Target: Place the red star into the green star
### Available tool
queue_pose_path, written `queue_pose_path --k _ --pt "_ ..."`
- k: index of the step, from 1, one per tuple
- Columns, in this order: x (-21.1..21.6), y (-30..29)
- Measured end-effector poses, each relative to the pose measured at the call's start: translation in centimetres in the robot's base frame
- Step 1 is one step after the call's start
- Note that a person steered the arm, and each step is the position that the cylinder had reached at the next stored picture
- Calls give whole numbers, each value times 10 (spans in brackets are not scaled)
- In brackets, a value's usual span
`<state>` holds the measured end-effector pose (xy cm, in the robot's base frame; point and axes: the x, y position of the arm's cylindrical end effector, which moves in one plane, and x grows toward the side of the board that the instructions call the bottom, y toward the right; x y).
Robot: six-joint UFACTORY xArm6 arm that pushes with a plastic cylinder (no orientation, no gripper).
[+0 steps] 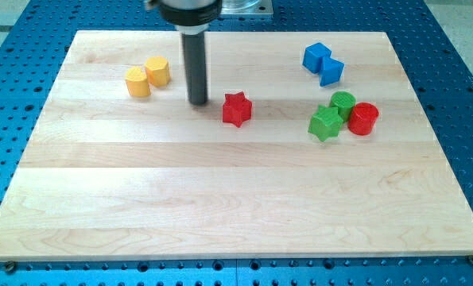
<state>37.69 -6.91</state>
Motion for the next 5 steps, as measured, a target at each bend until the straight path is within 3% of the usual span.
queue_pose_path --k 1,2,5 --pt "8 26" --pt "8 98" --pt "6 22"
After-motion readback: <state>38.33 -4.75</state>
